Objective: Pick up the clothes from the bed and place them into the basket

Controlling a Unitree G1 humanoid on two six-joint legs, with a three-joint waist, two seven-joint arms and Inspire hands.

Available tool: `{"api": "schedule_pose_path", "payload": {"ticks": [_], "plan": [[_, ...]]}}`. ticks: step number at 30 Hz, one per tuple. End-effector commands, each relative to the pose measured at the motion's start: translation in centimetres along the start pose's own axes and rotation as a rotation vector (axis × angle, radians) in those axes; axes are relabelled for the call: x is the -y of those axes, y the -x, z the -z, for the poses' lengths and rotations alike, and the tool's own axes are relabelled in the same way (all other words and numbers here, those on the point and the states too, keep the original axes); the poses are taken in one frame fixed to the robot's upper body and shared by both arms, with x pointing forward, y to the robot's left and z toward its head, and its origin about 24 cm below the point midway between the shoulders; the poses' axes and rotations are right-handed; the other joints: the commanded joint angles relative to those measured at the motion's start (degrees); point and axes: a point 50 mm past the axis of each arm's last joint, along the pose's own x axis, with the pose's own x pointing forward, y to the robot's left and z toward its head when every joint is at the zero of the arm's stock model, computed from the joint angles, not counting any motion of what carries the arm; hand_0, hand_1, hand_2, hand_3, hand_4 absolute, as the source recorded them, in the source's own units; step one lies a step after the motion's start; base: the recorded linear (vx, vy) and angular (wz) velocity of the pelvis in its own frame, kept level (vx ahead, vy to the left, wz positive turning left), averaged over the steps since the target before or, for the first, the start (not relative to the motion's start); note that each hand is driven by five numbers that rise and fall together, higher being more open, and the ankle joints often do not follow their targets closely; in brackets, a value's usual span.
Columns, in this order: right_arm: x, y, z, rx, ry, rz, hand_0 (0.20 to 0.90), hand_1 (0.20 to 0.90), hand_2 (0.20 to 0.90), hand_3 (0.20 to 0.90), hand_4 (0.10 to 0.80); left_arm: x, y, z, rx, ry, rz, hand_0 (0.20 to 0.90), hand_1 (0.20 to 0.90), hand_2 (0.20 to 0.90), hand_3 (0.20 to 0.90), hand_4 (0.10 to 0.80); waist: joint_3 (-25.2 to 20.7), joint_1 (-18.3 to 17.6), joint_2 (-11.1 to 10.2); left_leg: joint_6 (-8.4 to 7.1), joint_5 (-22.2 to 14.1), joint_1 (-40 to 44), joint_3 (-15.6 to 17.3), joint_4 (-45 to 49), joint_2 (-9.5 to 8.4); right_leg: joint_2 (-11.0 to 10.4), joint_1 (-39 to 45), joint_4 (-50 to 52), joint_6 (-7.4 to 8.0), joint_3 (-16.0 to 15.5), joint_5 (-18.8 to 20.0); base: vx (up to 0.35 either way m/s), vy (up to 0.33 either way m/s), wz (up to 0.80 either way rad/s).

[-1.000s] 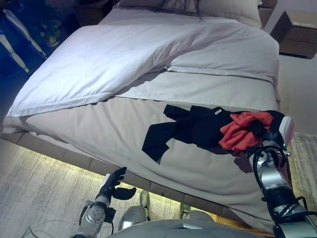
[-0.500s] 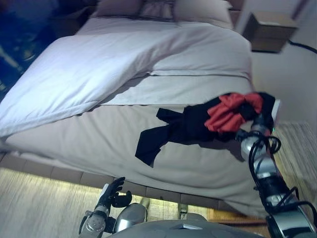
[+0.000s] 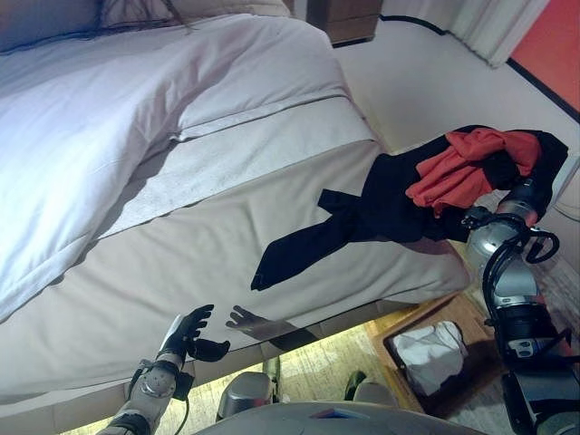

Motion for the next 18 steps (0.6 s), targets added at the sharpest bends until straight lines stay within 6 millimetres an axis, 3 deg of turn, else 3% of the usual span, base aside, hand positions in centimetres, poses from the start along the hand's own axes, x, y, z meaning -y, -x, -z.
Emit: {"api": "schedule_pose_path", "payload": {"ticks": [1,5,9,18], "plan": [[1.1,-3.3,-13.2,0.515,-0.303,0.184,0.300,0.300,0.300,0.200,0.100,-1.6,0.5,0.6,0.004,0.089,-0.112,0.900,0.900,0.900,0.900,0.800,-6.80,2.72,-2.68,-4.79,-2.68,-7.53,-6.99,3.48,-2.60,3.73,9.18,-13.10,-2.73,-0.75,-1.54,-0.071,-0.114,-0.72],[2.4,-3.7,-15.7,0.576,-0.324,0.229,0.300,0.300,0.300,0.200,0.100,-1.1,0.9,1.0,0.006,0.098,-0.103,0.900,0.900,0.900,0.900,0.800,-7.06,3.05,-4.43,-7.02,-0.38,-10.01,-5.82,3.20,-0.95,6.28,10.93,-20.72,-2.86,0.00,-1.60,-0.069,-0.156,-0.66],[4.1,-4.3,-17.7,0.623,-0.314,0.328,0.300,0.300,0.300,0.200,0.100,-0.3,1.1,1.0,0.019,0.083,-0.075,0.900,0.900,0.900,0.900,0.800,-7.42,3.10,-5.23,-8.21,0.84,-9.99,-6.82,2.01,-0.30,7.24,11.43,-22.34,-3.47,-0.36,-1.22,-0.033,-0.080,-0.62],[7.3,-4.1,-22.4,0.775,-0.306,0.483,0.300,0.300,0.300,0.200,0.100,-0.6,0.7,0.5,0.017,0.050,-0.055,0.900,0.900,0.900,0.900,0.800,-8.69,1.81,-5.54,-9.43,1.57,-7.67,-8.86,-0.34,0.03,8.18,11.06,-22.86,-3.98,-1.01,-0.89,-0.008,-0.025,0.00]]}}
